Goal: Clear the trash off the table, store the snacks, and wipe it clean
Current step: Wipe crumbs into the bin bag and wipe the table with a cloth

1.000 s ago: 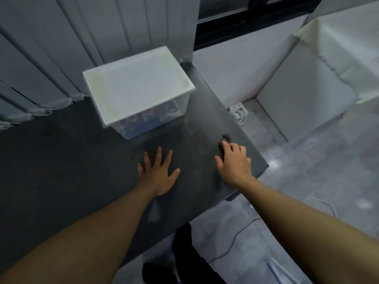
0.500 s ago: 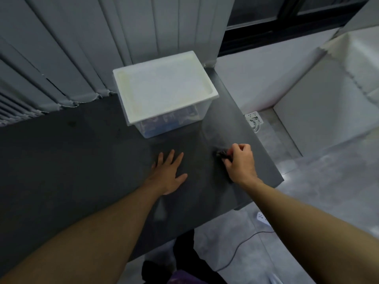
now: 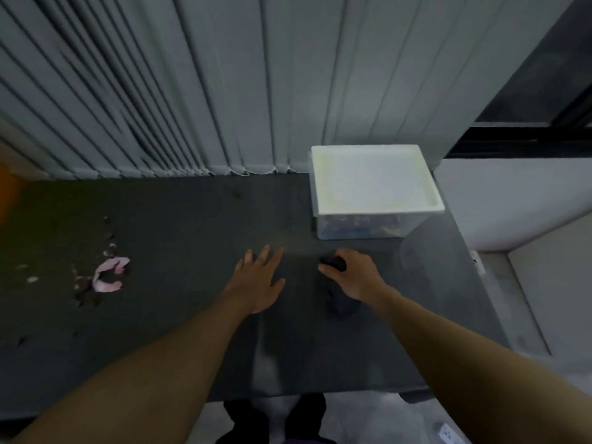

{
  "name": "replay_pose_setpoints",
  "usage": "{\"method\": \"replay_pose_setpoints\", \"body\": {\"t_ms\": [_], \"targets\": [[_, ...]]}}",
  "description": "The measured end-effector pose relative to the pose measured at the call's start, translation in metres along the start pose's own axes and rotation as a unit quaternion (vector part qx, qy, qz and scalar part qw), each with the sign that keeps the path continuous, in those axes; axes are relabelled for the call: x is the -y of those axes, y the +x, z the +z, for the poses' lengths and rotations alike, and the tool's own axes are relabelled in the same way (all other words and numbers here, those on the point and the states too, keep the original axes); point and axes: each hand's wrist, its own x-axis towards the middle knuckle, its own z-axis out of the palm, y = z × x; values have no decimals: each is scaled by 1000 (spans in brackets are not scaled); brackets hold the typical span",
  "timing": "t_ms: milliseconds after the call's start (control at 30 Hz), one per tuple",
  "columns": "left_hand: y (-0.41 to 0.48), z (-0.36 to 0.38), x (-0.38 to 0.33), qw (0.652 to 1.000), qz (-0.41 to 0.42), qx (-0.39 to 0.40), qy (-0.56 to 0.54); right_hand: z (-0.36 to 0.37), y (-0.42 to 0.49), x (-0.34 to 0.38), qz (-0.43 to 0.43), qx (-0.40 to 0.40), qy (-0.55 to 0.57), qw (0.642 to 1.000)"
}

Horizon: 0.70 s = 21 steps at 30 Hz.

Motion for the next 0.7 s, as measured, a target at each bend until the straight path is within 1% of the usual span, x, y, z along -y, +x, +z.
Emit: {"method": "replay_pose_setpoints", "body": {"t_ms": [167,267,367,467,567,633,700], "targets": [[-29,-10,72,997,-66,-31,-27,36,24,72,-70,75,-3,995],[-47,-11,114,993,-102,-35,-45,62,38,118,-103,96,-13,990],[-63,-10,155,989,-131,-34,-58,91,48,165,-117,112,9,987],[-72,-5,189,985,-155,-34,-67,121,58,201,-122,135,56,982],[-76,3,217,985,-157,-41,-51,146,68,221,-100,149,88,980],[-76,10,232,988,-141,-47,-38,158,75,223,-90,134,57,985],[-75,16,244,992,-115,-41,-42,167,83,217,-82,98,-5,992]]}}
